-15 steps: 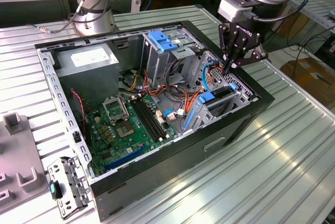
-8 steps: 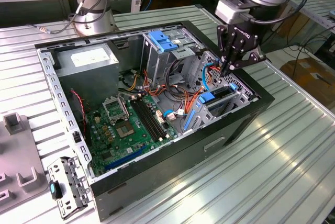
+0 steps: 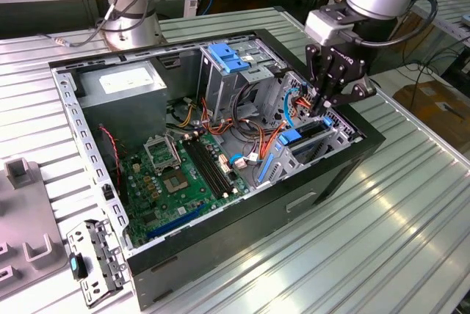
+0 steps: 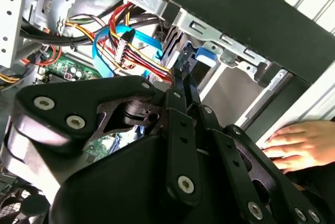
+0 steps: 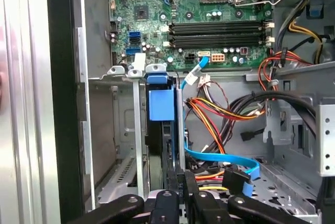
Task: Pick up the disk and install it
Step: 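Insert the first disk wire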
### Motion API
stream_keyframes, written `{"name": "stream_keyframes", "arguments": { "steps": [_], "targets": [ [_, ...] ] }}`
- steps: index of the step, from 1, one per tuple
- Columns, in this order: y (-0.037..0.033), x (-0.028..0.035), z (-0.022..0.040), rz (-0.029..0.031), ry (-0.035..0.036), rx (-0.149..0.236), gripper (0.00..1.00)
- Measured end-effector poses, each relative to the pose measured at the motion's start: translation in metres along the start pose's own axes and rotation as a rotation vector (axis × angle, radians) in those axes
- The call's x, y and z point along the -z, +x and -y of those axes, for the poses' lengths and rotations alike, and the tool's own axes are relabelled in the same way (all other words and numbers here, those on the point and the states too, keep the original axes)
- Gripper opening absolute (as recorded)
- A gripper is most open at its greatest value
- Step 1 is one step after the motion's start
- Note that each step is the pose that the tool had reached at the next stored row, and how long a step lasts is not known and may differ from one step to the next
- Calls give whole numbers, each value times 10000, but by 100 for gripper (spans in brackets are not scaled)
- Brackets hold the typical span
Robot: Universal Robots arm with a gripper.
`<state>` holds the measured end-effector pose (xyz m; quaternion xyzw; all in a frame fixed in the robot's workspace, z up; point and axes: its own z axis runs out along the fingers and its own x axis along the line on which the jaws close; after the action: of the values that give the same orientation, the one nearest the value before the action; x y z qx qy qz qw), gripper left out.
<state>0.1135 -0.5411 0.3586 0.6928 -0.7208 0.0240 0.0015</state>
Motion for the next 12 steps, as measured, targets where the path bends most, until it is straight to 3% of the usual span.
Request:
{"name": "stream_keyframes", "arguments": {
  "steps": [6, 12],
  "targets": [
    [0, -56, -13, 14, 15, 437, 17],
    [28, -93, -14, 15, 16, 447, 17]
  ]
}}
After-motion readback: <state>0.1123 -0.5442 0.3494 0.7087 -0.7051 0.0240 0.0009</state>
